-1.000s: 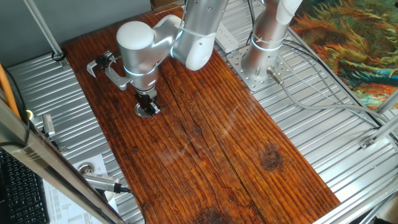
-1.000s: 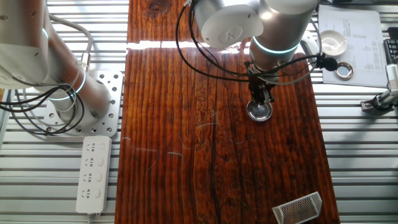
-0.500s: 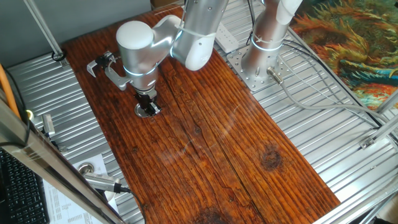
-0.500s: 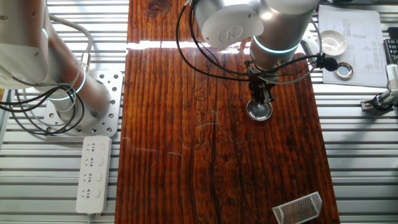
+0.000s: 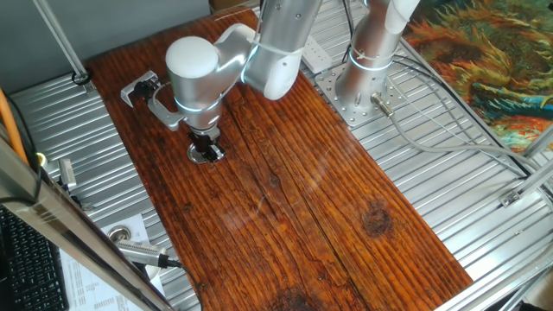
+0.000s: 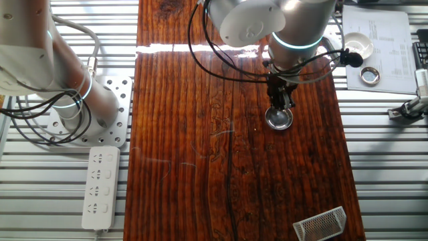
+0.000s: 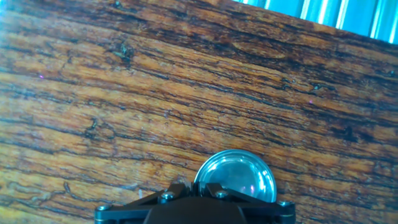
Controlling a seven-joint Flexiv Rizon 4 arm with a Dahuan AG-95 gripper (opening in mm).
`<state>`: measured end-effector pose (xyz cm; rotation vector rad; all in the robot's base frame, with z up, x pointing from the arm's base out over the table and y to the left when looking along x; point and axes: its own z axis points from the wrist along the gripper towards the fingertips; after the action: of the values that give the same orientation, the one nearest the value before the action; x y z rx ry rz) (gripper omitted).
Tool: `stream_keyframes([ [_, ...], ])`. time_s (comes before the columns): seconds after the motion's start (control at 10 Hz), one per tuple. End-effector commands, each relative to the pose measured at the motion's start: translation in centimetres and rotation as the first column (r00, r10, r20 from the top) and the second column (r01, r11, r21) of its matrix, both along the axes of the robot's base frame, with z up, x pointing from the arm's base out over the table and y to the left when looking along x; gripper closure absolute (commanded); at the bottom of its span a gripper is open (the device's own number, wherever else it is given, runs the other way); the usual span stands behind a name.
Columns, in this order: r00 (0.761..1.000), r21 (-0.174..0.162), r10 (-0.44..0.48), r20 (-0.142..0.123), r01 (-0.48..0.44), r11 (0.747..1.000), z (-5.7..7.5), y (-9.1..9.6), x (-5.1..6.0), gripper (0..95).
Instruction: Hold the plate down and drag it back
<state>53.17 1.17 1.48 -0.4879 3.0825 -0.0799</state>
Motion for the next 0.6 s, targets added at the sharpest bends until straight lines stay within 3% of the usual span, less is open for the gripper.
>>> stream_keyframes([
  [0.1,1.000,0.021,0.000,-0.003,0.000,1.000,-0.04,0.07,0.17,95.0],
  [0.6,0.999,0.037,0.039,-0.007,-0.039,0.999,-0.04,0.07,0.17,95.0],
])
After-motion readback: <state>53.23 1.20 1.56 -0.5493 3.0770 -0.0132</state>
